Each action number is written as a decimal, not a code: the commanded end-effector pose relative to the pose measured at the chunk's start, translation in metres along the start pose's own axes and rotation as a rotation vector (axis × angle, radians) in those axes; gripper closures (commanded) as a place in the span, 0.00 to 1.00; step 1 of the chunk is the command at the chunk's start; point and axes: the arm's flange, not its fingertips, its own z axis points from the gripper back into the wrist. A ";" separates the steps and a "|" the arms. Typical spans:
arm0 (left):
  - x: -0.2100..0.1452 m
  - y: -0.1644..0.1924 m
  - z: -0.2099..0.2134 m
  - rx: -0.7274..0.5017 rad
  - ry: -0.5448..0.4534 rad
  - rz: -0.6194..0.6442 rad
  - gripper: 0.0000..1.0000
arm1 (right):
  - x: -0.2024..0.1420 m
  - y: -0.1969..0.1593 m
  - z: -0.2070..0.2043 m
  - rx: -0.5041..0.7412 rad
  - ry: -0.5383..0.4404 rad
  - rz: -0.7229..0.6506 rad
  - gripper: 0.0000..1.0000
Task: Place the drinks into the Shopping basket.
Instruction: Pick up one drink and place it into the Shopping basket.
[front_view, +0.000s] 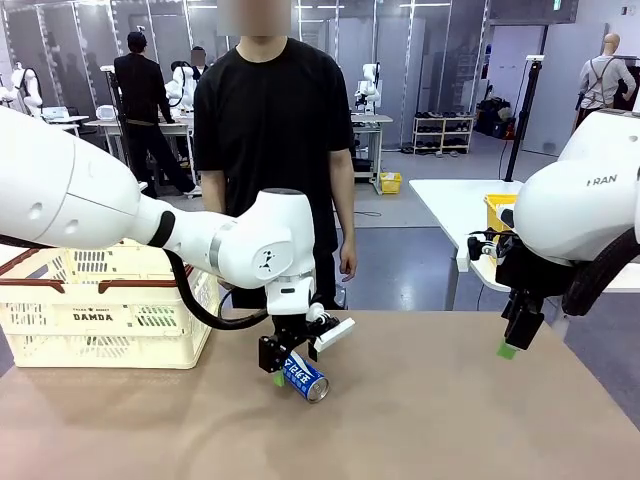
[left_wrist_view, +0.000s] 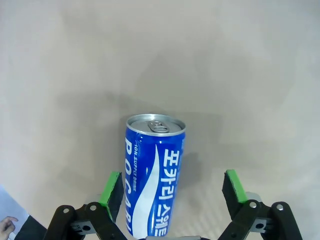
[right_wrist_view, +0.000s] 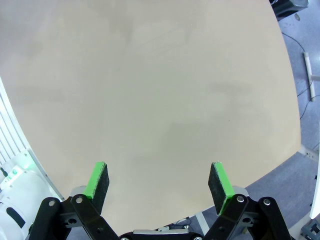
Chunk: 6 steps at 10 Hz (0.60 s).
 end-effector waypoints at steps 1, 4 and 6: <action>-0.002 0.006 -0.006 0.021 0.008 0.005 0.00 | 0.000 -0.001 0.001 0.002 0.003 0.000 0.00; -0.013 0.012 -0.020 0.010 0.002 0.014 0.00 | 0.000 -0.001 0.001 0.002 0.003 0.000 0.00; -0.016 0.015 -0.025 0.006 0.009 0.009 0.00 | 0.000 -0.001 0.001 0.002 0.003 0.000 0.00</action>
